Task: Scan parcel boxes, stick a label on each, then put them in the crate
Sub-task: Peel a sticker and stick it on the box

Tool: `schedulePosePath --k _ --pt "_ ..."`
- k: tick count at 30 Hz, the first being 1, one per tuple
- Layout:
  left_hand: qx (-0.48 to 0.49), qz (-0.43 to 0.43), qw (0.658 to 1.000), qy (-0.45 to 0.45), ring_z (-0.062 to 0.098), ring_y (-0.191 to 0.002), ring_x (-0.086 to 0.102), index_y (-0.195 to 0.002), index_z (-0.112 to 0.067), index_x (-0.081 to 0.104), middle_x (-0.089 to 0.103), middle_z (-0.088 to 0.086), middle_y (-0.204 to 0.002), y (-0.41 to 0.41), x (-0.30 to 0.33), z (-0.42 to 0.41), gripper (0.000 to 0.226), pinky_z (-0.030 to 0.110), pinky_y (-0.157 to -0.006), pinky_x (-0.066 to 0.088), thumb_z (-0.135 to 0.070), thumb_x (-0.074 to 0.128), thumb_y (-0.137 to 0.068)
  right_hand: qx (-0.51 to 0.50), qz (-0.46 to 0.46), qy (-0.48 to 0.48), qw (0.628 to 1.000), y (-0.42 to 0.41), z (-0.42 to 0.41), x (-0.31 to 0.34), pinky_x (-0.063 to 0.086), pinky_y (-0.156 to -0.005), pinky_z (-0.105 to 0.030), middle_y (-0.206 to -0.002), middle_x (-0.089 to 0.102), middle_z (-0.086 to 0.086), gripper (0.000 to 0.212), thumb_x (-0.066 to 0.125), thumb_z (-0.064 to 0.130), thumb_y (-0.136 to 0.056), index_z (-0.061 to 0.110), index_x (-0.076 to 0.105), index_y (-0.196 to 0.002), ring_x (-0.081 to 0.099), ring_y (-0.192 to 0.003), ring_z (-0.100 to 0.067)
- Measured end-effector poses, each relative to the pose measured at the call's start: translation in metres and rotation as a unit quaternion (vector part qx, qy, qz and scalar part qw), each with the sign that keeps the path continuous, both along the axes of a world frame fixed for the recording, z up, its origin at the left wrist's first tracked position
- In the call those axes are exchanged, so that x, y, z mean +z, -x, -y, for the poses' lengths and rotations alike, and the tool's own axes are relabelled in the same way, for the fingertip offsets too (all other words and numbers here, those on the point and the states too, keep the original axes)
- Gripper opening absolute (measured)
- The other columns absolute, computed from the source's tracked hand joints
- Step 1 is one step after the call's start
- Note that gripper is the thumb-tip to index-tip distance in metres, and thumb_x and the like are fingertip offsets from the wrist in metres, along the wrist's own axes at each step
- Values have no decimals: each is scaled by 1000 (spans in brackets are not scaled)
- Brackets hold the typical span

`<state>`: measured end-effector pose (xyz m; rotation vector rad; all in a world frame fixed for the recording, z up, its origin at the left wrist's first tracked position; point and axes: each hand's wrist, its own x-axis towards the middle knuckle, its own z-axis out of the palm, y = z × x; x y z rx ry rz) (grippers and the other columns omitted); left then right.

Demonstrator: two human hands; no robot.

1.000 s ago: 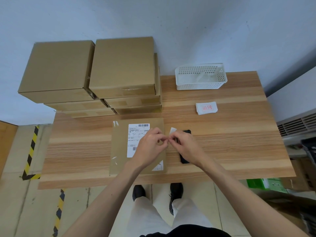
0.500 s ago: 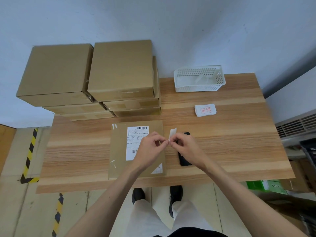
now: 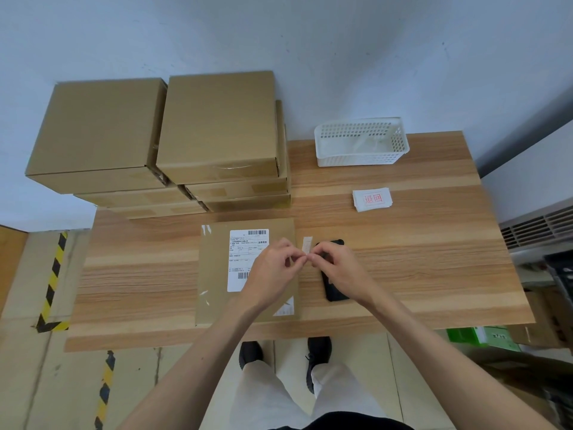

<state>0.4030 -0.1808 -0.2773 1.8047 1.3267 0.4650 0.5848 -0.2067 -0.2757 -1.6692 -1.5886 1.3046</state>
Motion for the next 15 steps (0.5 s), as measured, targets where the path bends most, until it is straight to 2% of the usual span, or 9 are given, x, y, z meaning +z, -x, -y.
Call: schedulePosePath --k 3,6,9,12,15 --pt "-7 -15 1000 -24 5 -77 52 -88 -22 74 55 -13 -85 -1 -1 1 14 23 -70 43 -28 66 -98 7 27 -2 1000 1 -1 1 42 -61 -28 -71 58 12 17 59 26 -101 26 65 -85 48 -62 -6" --pt "11 -23 999 -32 5 -79 52 -87 -21 72 55 -13 -85 -3 0 3 12 22 -70 43 -26 66 -97 5 25 5 1000 2 0 4 41 -61 -29 -69 55 11 20 57 25 -101 19 61 -82 45 -61 -5" --pt "54 -9 998 -3 8 -79 55 -81 -22 69 58 -12 -85 -2 0 3 13 24 -72 46 -23 66 -94 -13 17 23 1000 1 0 5 36 -59 -32 -64 49 10 22 54 21 -100 17 55 -79 40 -58 -7" --pt "84 0 996 27 9 -78 56 -78 -25 68 59 -13 -84 4 -3 -2 15 30 -74 48 -23 67 -93 -28 22 43 998 -5 -1 6 34 -59 -31 -63 49 11 20 52 17 -100 12 56 -81 39 -57 -6" --pt "101 -11 994 47 9 -78 55 -75 -29 66 59 -13 -83 11 -4 -10 19 27 -73 46 -23 67 -93 -37 24 62 997 -13 -4 8 34 -59 -27 -68 53 6 20 52 18 -101 12 59 -84 40 -59 -5"
